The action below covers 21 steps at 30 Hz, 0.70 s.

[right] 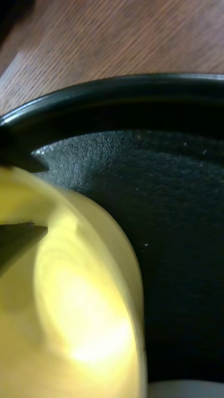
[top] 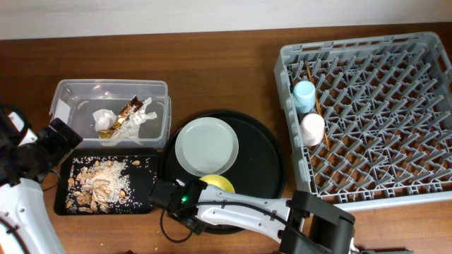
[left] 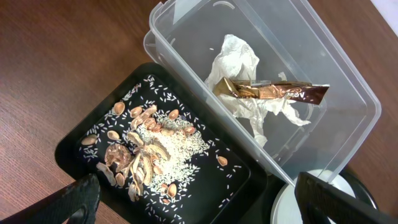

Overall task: Sort waste into correct bins and load items into the dishwasher rack
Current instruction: 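Carry the yellow bowl with the right gripper to the rack's far edge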

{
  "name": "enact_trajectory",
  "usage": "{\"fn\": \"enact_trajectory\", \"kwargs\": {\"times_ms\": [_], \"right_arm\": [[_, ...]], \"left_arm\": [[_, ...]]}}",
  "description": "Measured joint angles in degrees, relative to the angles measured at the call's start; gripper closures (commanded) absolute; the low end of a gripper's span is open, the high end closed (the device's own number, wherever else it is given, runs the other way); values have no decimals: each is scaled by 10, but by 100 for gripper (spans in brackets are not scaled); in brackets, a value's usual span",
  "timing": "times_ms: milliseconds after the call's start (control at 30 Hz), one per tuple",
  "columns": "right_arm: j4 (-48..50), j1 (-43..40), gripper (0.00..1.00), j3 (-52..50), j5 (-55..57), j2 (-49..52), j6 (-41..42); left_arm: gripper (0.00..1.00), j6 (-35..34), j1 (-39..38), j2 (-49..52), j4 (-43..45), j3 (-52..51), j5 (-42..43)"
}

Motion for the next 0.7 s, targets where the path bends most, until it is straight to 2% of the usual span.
{"fn": "enact_trajectory", "kwargs": {"times_ms": [267, 467, 600, 700], "right_arm": [[-54, 0, 96, 34, 7, 0, -2], [-124, -24, 96, 162, 4, -50, -2], [-149, -124, 96, 239, -12, -132, -24], [-150, -256, 96, 260, -73, -181, -66]], "left_arm": [[1, 0, 0, 0, 0, 0, 0], [1, 0, 0, 0, 0, 0, 0], [1, 0, 0, 0, -2, 0, 0], [1, 0, 0, 0, -2, 0, 0]]}}
